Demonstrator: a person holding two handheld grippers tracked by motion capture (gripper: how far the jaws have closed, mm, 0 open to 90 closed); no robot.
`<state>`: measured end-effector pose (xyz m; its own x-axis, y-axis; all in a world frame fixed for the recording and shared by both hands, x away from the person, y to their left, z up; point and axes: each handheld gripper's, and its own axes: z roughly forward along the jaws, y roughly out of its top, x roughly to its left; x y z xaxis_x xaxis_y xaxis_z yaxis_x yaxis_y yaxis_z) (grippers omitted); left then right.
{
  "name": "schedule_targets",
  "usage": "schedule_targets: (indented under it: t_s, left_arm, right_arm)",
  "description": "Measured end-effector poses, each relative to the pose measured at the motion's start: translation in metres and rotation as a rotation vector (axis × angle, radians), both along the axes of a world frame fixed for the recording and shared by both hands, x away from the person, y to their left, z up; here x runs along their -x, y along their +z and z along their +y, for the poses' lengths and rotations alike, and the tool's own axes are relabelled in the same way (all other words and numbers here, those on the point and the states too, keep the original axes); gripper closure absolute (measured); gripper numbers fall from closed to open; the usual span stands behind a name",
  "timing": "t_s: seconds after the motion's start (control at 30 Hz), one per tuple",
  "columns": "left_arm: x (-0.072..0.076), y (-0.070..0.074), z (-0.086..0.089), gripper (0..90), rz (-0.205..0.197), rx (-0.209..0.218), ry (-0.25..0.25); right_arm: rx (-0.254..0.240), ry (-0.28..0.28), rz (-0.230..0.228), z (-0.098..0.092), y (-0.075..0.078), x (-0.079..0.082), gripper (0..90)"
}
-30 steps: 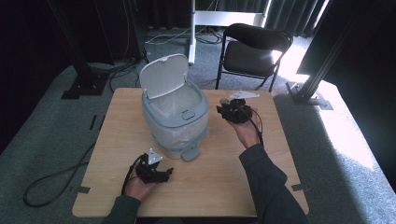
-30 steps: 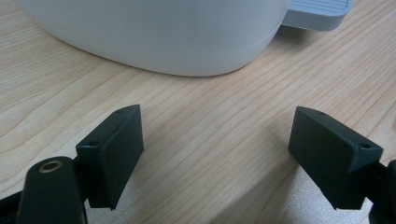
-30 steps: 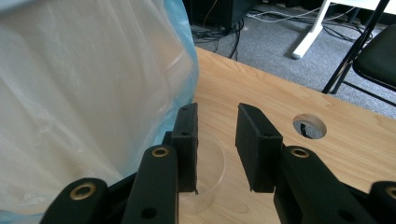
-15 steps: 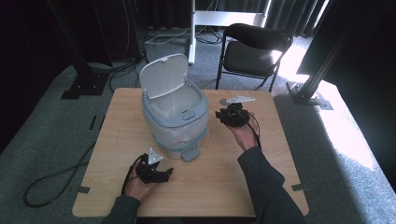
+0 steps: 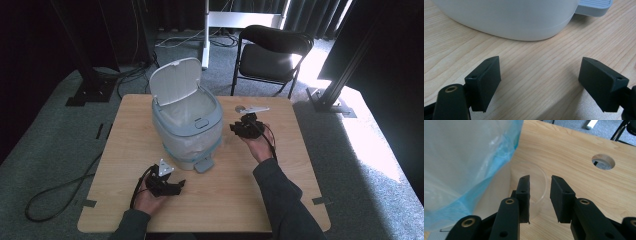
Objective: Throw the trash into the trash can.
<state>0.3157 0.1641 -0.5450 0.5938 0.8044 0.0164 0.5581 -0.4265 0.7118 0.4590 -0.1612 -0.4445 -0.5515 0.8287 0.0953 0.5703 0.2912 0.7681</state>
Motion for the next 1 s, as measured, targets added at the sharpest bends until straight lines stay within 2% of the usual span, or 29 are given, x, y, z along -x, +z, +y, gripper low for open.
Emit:
schedule_targets:
  t_s: [0.27, 0.7, 1.0]
  left_arm:
    - [0.0, 0.0, 0.0, 18.0, 0.0, 0.0, 0.0]
    - [0.0, 0.0, 0.0, 18.0, 0.0, -0.001, 0.001]
    - [0.0, 0.0, 0.0, 18.0, 0.0, -0.002, 0.0]
  right_arm:
    - [0.008, -0.009, 0.058, 0.001, -0.011, -0.005, 68.9]
    - [0.013, 0.029, 0.119, -0.002, -0.021, 0.002, 71.8]
    - [0.06, 0.067, 0.139, -0.004, -0.028, 0.01, 82.4]
